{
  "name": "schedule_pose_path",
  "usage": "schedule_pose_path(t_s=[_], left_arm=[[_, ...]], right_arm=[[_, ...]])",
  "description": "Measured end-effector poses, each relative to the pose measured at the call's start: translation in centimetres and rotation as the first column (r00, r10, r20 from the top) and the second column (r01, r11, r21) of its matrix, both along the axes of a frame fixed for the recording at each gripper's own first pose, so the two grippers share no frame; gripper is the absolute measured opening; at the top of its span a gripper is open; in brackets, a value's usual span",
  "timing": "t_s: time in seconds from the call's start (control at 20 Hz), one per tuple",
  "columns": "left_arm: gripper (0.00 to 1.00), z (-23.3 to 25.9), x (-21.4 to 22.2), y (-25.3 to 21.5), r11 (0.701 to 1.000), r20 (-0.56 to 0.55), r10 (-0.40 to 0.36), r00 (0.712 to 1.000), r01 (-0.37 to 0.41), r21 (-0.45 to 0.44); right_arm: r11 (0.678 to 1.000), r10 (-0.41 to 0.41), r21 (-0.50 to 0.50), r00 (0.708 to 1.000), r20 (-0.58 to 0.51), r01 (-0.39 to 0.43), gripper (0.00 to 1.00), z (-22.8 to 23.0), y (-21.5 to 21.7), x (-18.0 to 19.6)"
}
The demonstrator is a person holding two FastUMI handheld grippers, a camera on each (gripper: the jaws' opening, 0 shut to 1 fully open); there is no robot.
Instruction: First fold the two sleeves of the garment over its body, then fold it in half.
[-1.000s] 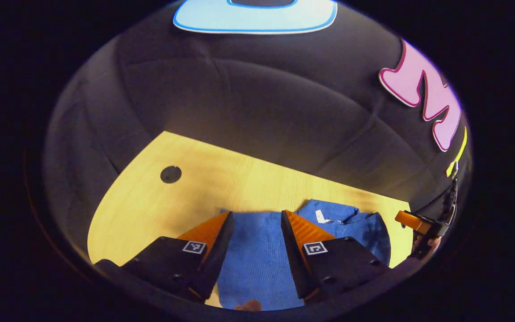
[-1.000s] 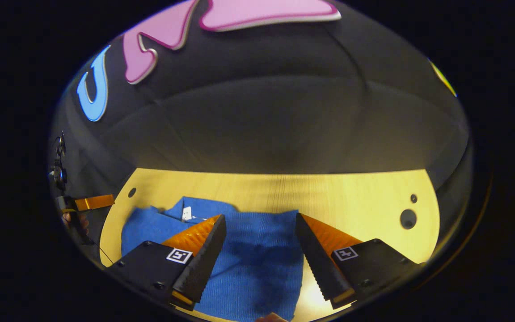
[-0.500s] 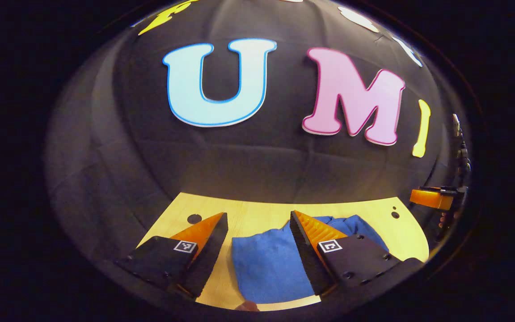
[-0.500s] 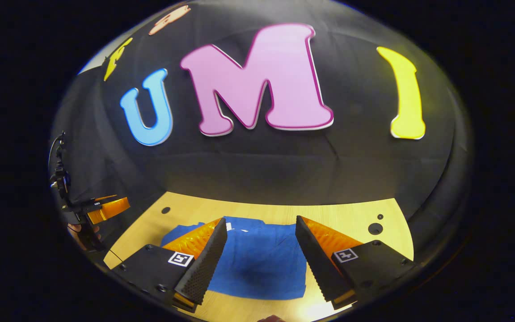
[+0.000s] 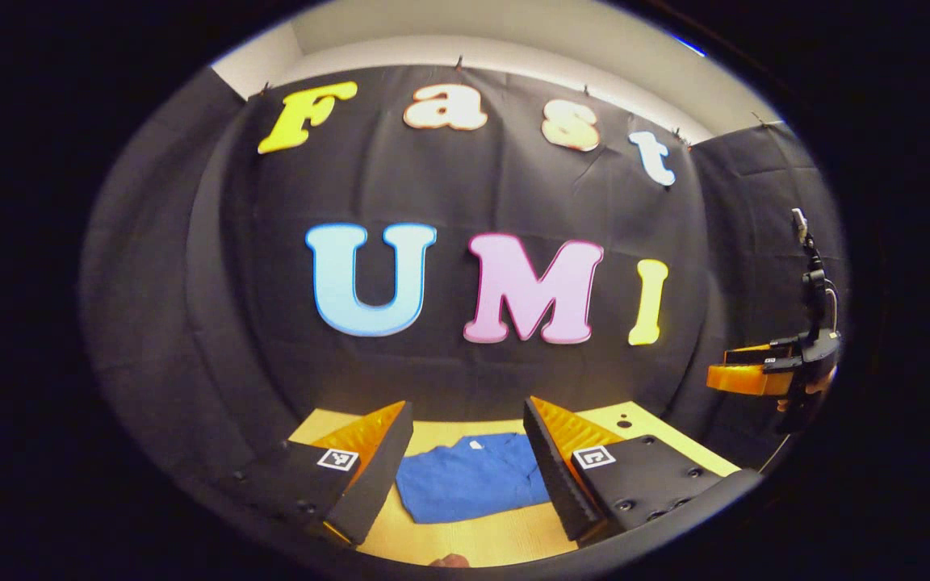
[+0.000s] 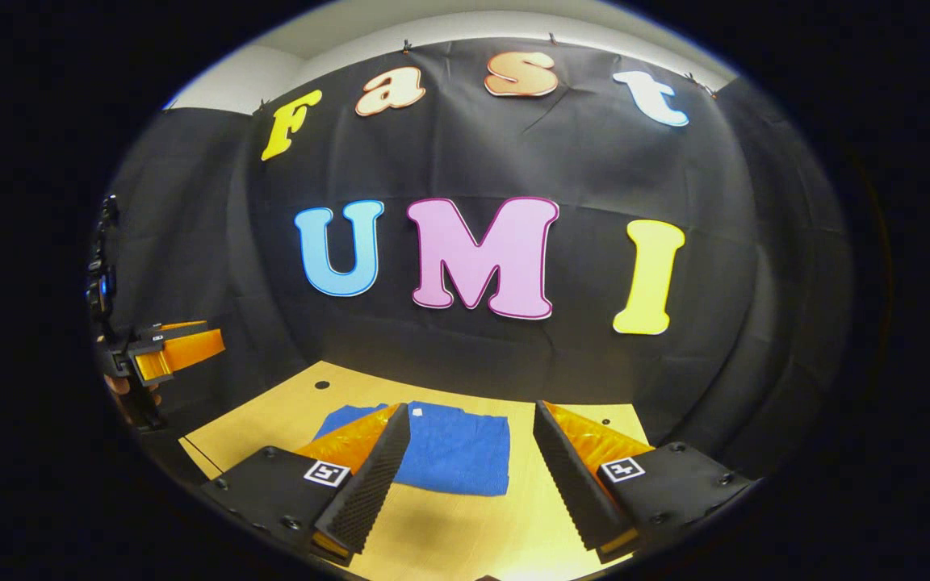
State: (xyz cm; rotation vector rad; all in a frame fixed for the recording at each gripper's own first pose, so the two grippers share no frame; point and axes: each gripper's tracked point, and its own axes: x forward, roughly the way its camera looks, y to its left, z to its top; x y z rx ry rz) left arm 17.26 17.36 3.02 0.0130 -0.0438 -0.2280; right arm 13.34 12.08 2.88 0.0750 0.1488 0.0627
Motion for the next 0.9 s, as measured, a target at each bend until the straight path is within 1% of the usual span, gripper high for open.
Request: schedule_pose_path(t_s=[0.1, 0.15, 0.25, 0.35, 0.45, 0.5, 0.7, 0.8, 0.9], left_arm=[[0.79, 2.5, -4.2, -1.4, 0.999, 0.102, -0.025, 0.994, 0.022, 0.034], [0.78, 3.4, -6.1, -2.4, 0.998, 0.128, -0.043, 0.991, 0.038, 0.043], [0.81, 3.1, -8.8, -4.5, 0.996, 0.099, -0.087, 0.991, 0.083, 0.043], [0.80, 2.5, -10.8, -4.9, 0.995, 0.054, -0.099, 0.994, 0.098, 0.020], [0.81, 3.1, -12.0, -4.4, 0.997, 0.056, -0.077, 0.995, 0.076, 0.029], [0.80, 2.8, -12.4, -4.0, 0.997, 0.048, -0.064, 0.997, 0.062, 0.044], [0.80, 3.3, -14.2, -2.6, 0.998, 0.045, -0.039, 0.998, 0.036, 0.058], [0.80, 3.0, -14.4, -1.4, 0.997, 0.033, -0.002, 0.999, 0.000, 0.072], [0.80, 3.0, -14.5, -0.6, 0.997, 0.025, 0.026, 0.999, -0.027, 0.073]], right_arm=[[0.999, -0.014, 0.032, 0.999, 0.044, 0.013, 0.96, 2.7, 0.2, -3.3], [0.999, -0.027, 0.035, 0.998, 0.061, 0.025, 0.96, 3.8, -0.1, -4.8], [0.999, -0.040, 0.039, 0.997, 0.069, 0.038, 0.96, 5.6, 0.1, -7.4], [0.998, -0.042, 0.040, 0.996, 0.080, 0.039, 0.96, 7.4, 0.6, -9.4], [0.999, -0.039, 0.017, 0.992, 0.117, 0.037, 0.96, 9.1, 1.2, -10.8], [0.999, -0.032, 0.012, 0.992, 0.122, 0.031, 0.96, 9.6, 1.7, -11.4], [1.000, 0.021, -0.002, 0.989, 0.147, -0.021, 0.96, 10.9, 4.2, -12.3], [0.999, 0.049, -0.013, 0.987, 0.153, -0.047, 0.96, 11.0, 5.2, -12.2], [0.998, 0.065, -0.012, 0.990, 0.125, -0.064, 0.96, 9.9, 5.7, -12.0]])
